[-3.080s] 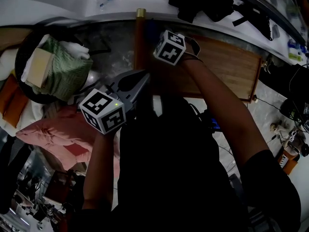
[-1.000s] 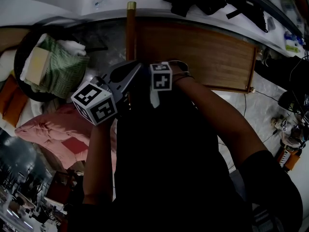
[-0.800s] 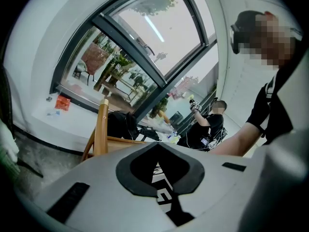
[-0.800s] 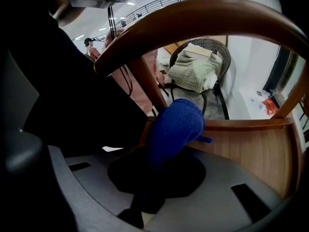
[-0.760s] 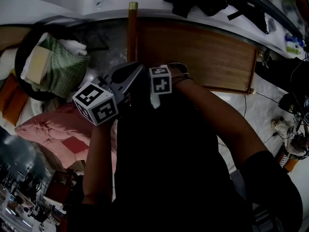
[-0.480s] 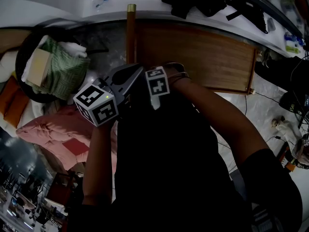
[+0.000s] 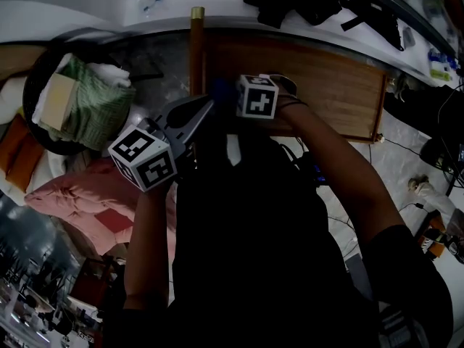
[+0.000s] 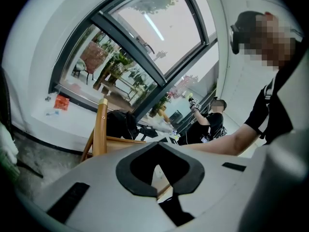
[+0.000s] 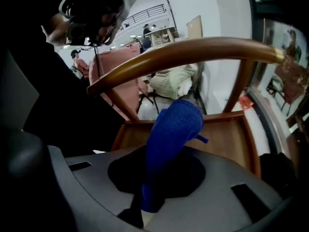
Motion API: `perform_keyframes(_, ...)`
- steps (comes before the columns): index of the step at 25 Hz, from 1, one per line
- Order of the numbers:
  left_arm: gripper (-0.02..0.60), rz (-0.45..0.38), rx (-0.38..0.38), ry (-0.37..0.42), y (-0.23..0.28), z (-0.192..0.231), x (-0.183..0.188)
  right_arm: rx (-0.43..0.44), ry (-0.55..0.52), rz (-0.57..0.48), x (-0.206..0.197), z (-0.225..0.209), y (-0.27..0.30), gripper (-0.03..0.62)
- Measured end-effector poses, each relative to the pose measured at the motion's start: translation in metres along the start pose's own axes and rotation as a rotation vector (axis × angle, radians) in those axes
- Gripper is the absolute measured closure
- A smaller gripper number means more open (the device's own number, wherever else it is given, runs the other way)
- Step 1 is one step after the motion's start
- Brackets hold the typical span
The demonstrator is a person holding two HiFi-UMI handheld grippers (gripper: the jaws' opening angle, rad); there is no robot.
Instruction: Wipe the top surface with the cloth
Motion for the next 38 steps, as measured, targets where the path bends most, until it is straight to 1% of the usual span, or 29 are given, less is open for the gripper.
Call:
perform_keyframes(3,0.572,0.003,-0.006,-0.005,0.003,-0.002,-0.001,-0.13,0.009,0.034,-0.015,-0.042,-0.024,0.53)
perform_keyframes(6,0.571,0.008,-0.01,-0.005,0.006,-0.004,-0.001,-0.218,0.007,0.075,-0.026,-0.077,-0.038,0.53)
perform_keyframes(9,0.571,0.009,-0.007,-0.004,0.007,-0.004,0.001,-0.251,-0.01,0.109,-0.028,-0.1,-0.04,0.53)
perform_keyframes(12,0.571,0.006,0.0,-0.007,0.006,-0.003,0.003,-0.259,-0.016,0.143,-0.034,-0.111,-0.033,0.53)
perform_keyframes(15,0.571,0.0,0.003,-0.019,0.003,-0.001,0.003,-0.257,-0.022,0.173,-0.037,-0.114,-0.028,0.53)
perform_keyframes(18,0.571,-0.003,0.005,-0.029,0.001,0.001,0.002,-0.231,-0.007,0.188,-0.037,-0.114,-0.025,0.53)
perform_keyframes(23,0.571,-0.002,-0.001,-0.031,0.005,0.002,0.001,-0.186,0.066,0.124,-0.038,-0.111,-0.024,0.53)
perform_keyframes(27,0.571,-0.011,-0.009,-0.025,0.007,0.002,0.007,-0.145,0.063,0.107,-0.037,-0.094,-0.018,0.53)
perform_keyframes(31,0.571,-0.012,-0.012,-0.009,0.008,0.001,0.014,-0.08,0.064,0.104,-0.035,-0.074,-0.011,0.53)
perform_keyframes(38,0.571,0.009,-0.005,-0.004,0.011,0.001,0.008,-0.011,0.03,0.094,-0.029,-0.03,0.004,0.53)
Point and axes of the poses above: the fingertips, and each gripper's own axes: y forward along the fingers, z to its left, x out of its top, the point moved 5 cm from there along -y, backward along the fingers, and after that the axes turned 15 degrees about -y, right-handed, at the moved point
